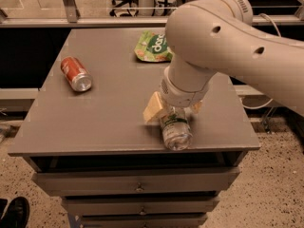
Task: Place 7up can upright
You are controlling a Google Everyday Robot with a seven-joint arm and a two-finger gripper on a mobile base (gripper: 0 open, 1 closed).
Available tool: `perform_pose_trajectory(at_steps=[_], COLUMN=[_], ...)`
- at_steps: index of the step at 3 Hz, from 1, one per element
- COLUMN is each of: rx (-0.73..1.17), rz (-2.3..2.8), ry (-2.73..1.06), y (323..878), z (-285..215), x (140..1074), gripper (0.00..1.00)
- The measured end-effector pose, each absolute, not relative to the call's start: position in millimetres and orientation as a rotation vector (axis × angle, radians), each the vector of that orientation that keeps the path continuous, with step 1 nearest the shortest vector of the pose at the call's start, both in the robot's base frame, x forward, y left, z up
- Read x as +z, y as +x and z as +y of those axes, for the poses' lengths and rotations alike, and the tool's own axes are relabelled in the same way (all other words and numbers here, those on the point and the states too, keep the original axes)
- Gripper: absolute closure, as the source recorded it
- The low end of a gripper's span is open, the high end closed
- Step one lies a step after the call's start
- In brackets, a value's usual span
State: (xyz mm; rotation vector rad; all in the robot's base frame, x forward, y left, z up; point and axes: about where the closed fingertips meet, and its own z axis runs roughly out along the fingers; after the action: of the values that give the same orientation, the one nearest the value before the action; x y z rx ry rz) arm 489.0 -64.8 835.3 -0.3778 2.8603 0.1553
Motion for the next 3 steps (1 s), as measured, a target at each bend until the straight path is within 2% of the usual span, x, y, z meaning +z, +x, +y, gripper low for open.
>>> perform_pose_trajectory(at_steps=[2, 3], rx=[0.125, 0.184], rz=[2.791, 2.614], ry=[-0.508, -0.682], y=[497, 524], z=[-57, -43], x=[842, 880], gripper=[0.71, 0.99])
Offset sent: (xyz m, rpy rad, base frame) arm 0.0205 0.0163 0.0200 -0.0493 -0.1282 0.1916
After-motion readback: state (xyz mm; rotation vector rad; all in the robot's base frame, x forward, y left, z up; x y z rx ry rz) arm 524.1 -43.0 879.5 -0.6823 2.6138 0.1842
